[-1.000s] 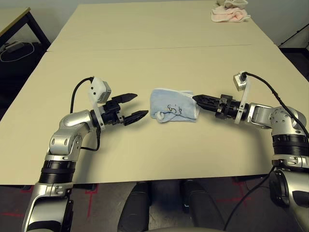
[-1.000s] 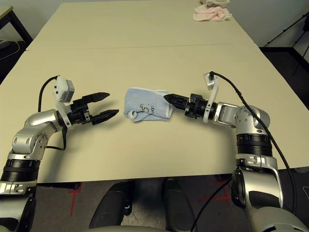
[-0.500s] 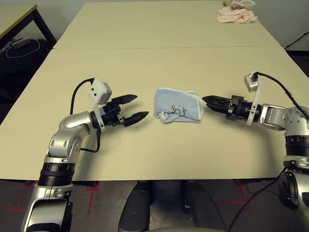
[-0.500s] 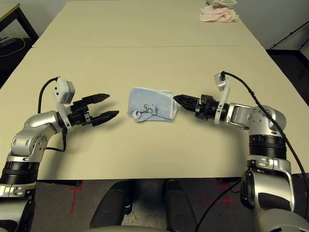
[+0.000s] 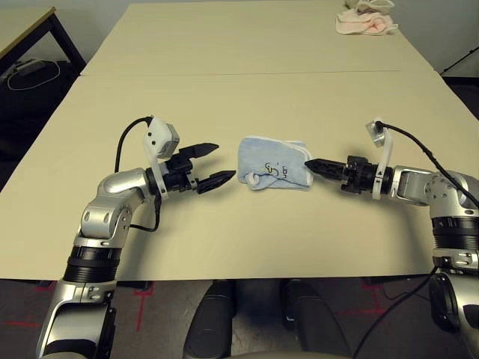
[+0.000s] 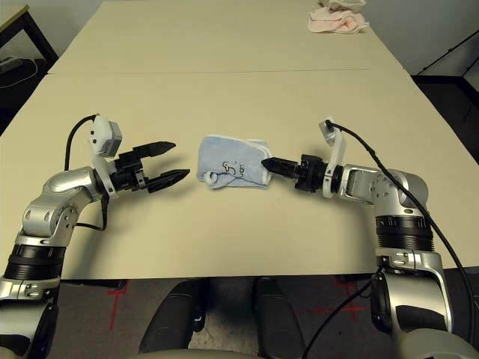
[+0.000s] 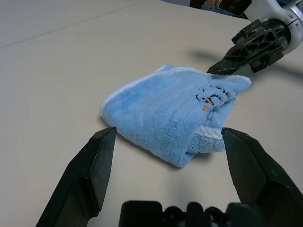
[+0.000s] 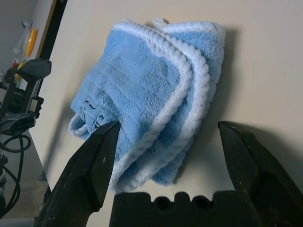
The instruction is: Fold the towel and set it aside.
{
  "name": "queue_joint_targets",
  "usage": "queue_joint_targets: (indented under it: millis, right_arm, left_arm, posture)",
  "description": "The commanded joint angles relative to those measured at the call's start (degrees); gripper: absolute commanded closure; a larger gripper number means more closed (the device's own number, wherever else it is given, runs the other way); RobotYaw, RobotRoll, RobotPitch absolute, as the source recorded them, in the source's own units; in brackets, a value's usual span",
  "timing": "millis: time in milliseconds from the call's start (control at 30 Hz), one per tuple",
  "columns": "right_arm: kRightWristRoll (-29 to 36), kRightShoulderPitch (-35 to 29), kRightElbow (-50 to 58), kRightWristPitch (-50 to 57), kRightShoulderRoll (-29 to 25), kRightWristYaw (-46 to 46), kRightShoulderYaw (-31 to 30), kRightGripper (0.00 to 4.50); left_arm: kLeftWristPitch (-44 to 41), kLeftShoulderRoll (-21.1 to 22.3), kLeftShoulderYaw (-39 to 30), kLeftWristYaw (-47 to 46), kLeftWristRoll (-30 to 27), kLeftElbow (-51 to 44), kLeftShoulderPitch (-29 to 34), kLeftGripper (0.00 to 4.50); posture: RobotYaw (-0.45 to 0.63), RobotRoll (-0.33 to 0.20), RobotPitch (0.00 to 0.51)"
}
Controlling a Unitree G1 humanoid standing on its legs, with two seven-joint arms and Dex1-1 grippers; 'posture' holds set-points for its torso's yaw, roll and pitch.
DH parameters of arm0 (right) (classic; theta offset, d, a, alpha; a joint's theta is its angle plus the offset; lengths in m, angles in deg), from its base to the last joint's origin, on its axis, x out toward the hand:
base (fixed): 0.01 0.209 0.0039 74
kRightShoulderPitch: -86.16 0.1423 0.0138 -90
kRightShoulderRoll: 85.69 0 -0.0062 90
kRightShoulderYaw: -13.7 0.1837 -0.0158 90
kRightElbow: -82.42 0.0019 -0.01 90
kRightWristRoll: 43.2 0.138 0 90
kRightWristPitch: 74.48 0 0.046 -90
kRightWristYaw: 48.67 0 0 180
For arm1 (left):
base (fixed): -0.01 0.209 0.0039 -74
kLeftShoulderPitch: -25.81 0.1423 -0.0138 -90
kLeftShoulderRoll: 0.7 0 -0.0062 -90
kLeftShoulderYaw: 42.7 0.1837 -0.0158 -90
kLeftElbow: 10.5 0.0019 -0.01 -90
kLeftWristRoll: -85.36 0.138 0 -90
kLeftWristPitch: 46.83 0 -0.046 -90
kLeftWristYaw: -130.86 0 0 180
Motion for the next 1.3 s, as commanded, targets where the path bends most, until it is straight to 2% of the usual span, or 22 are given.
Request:
queue_joint_targets:
  millis: [33, 333, 600, 867, 967, 1300]
  right_arm:
    - [-1.8, 0.8, -2.7, -0.6, 1.2, 0.9, -1.3, 0.01]
    - [-2.4, 3.7, -5.9, -1.1, 3.2, -0.8, -1.7, 0.01]
    - [1.1, 4.1, -3.7, 7.0, 1.5, -3.9, -1.2, 0.01]
    - [-0.6, 4.2, -4.2, 5.9, 1.9, -2.2, -1.4, 0.01]
    - [-1.5, 4.3, -4.6, 4.9, 2.3, -1.6, -1.7, 0.65]
    - [-2.6, 4.7, -4.5, 3.1, 2.7, -1.5, -1.3, 4.45]
  left_arm:
    - [0.1, 0.4, 0.5, 0.2, 0.1, -0.7, 0.3, 0.00]
    - [-0.1, 0.7, 0.7, 0.2, 0.2, -0.9, -0.1, 0.00]
    - [0.1, 1.0, 0.9, 0.5, 0.5, -0.3, -0.2, 0.00]
    - [0.4, 0.8, 1.3, 0.7, 0.6, 0.6, -1.0, 0.00]
    - [0.5, 0.8, 1.4, 0.8, 0.7, 0.8, -1.1, 0.00]
    - [0.4, 0.8, 1.6, 1.0, 0.6, 1.1, -1.2, 0.00]
  posture:
    - [0.15, 0.000, 0.176]
    - [0.15, 0.000, 0.172]
    - [0.15, 0.000, 0.165]
    - [0.14, 0.000, 0.162]
    - [0.13, 0.000, 0.162]
    - [0.13, 0.000, 0.153]
